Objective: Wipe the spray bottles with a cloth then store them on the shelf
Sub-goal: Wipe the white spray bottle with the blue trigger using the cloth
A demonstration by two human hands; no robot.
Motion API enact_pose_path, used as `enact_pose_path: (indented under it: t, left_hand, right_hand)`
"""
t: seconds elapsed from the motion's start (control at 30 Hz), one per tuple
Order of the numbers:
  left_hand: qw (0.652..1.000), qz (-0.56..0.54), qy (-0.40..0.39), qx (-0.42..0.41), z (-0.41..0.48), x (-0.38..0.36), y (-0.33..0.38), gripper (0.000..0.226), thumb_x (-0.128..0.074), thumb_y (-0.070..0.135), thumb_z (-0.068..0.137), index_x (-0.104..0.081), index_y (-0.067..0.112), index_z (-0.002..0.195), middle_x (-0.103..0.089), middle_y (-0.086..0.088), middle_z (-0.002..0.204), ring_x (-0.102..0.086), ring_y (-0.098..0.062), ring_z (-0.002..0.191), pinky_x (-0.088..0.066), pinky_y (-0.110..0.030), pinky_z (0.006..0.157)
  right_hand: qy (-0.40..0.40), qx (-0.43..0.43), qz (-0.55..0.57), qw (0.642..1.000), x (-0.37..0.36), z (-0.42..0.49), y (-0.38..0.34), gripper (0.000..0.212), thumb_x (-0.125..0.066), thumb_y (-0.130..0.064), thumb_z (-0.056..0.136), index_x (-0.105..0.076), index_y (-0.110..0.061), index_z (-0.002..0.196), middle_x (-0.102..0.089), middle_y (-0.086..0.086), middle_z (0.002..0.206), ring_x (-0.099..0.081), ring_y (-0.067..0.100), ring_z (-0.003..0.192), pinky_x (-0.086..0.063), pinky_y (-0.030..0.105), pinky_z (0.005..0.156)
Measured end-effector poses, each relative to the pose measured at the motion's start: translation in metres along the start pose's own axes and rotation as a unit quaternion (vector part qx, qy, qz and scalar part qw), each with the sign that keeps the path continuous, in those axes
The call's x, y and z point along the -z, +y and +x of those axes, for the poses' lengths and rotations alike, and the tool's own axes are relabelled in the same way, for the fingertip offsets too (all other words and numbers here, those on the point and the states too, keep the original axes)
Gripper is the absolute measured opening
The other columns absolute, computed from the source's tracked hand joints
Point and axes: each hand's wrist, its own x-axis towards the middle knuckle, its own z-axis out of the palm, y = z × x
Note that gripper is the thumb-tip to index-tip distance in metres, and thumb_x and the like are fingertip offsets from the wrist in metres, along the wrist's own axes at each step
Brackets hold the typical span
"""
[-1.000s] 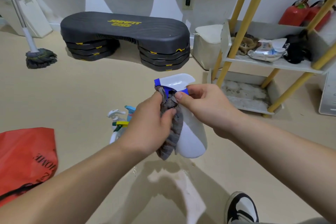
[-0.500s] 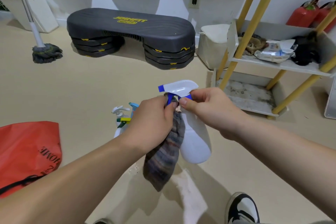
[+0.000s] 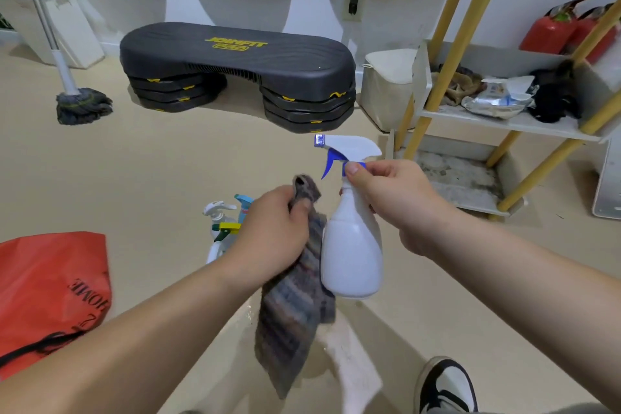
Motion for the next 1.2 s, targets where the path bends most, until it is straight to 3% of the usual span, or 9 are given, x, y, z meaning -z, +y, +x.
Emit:
enact_pose_path:
  t: [0.1,0.33,0.5,0.6,0.7,0.8,0.87,0.97,1.2]
  left_hand:
    - [0.995,-0.074,0.031,-0.055,-0.011,-0.003,0.014,0.028,-0.050,0.025,0.108,-0.057,0.014,0.083,-0.057,0.005,0.071,-0.052,-0.019,0.072,-0.041,-0.036,0.067]
    - [0.973,0.052,0.041,-0.219,-0.024,-0.029,0.006,0.039,-0.040,0.032,0.106,-0.067,0.020,0.132,-0.064,0.005,0.109,-0.053,-0.021,0.100,-0.043,-0.032,0.087]
    - [0.967,-0.238,-0.053,0.071,-0.020,-0.017,0.025,0.026,-0.047,0.037,0.110,-0.072,0.032,0.113,-0.073,0.009,0.087,-0.065,-0.024,0.089,-0.055,-0.040,0.079]
    - [0.969,-0.243,-0.013,-0.044,-0.037,-0.027,0.032,0.034,-0.047,0.026,0.110,-0.067,0.041,0.133,-0.071,0.024,0.114,-0.063,0.002,0.113,-0.050,-0.019,0.094]
    - [0.974,-0.175,0.029,-0.138,-0.040,-0.032,0.022,0.041,-0.052,0.023,0.109,-0.059,0.036,0.147,-0.067,0.015,0.123,-0.060,-0.001,0.122,-0.044,-0.013,0.101]
    - [0.974,-0.222,-0.030,-0.021,-0.029,-0.023,0.015,0.026,-0.053,0.021,0.109,-0.078,0.025,0.113,-0.073,0.009,0.099,-0.069,-0.014,0.091,-0.055,-0.025,0.080]
    - [0.958,-0.248,-0.076,0.120,-0.024,-0.016,0.012,0.034,-0.051,0.016,0.107,-0.065,0.006,0.078,-0.058,-0.008,0.071,-0.051,-0.025,0.064,-0.044,-0.034,0.064]
    - [0.922,-0.317,-0.084,0.208,-0.012,-0.011,0.008,0.027,-0.053,0.022,0.106,-0.073,0.011,0.091,-0.073,-0.006,0.082,-0.064,-0.023,0.070,-0.048,-0.035,0.075]
    - [0.893,-0.421,-0.084,0.133,-0.007,0.008,0.034,0.020,-0.060,0.021,0.104,-0.079,0.018,0.112,-0.081,-0.005,0.107,-0.077,-0.027,0.104,-0.059,-0.039,0.090]
  right_hand:
    - [0.000,-0.012,0.020,1.000,-0.001,-0.001,0.001,0.041,-0.074,-0.035,0.093,-0.069,0.006,0.093,-0.062,0.006,0.077,-0.055,0.020,0.072,-0.052,0.037,0.081]
    - [0.030,-0.018,0.039,0.999,-0.002,-0.002,-0.001,0.039,-0.075,-0.034,0.093,-0.066,0.003,0.098,-0.065,0.007,0.082,-0.059,0.020,0.074,-0.058,0.043,0.088]
    - [0.021,0.023,0.042,0.999,-0.004,-0.005,-0.005,0.044,-0.071,-0.034,0.097,-0.061,0.009,0.094,-0.056,0.008,0.079,-0.051,0.020,0.073,-0.042,0.034,0.073]
    - [0.010,0.017,0.035,0.999,-0.005,-0.004,-0.004,0.047,-0.067,-0.036,0.099,-0.059,0.010,0.094,-0.051,0.007,0.078,-0.046,0.018,0.073,-0.037,0.032,0.072]
    - [-0.004,0.006,0.031,1.000,-0.003,-0.003,-0.003,0.041,-0.064,-0.032,0.102,-0.063,0.008,0.093,-0.055,0.006,0.075,-0.050,0.017,0.070,-0.041,0.028,0.065]
    - [-0.001,0.026,0.030,0.999,0.001,-0.004,-0.003,0.042,-0.063,-0.032,0.102,-0.060,0.008,0.092,-0.055,0.012,0.079,-0.047,0.018,0.076,-0.035,0.031,0.069]
    - [-0.016,0.041,0.020,0.999,0.005,-0.006,-0.006,0.041,-0.060,-0.033,0.104,-0.064,0.007,0.096,-0.071,0.021,0.090,-0.052,0.017,0.079,-0.037,0.032,0.073]
    - [-0.076,0.072,0.007,0.995,0.009,-0.010,-0.012,0.038,-0.055,-0.029,0.107,-0.064,0.006,0.099,-0.077,0.015,0.097,-0.056,0.013,0.076,-0.039,0.026,0.071]
    - [-0.161,0.121,0.013,0.980,0.004,-0.015,-0.012,0.036,-0.061,-0.036,0.097,-0.062,-0.002,0.087,-0.051,0.006,0.082,-0.041,0.019,0.078,-0.027,0.037,0.079]
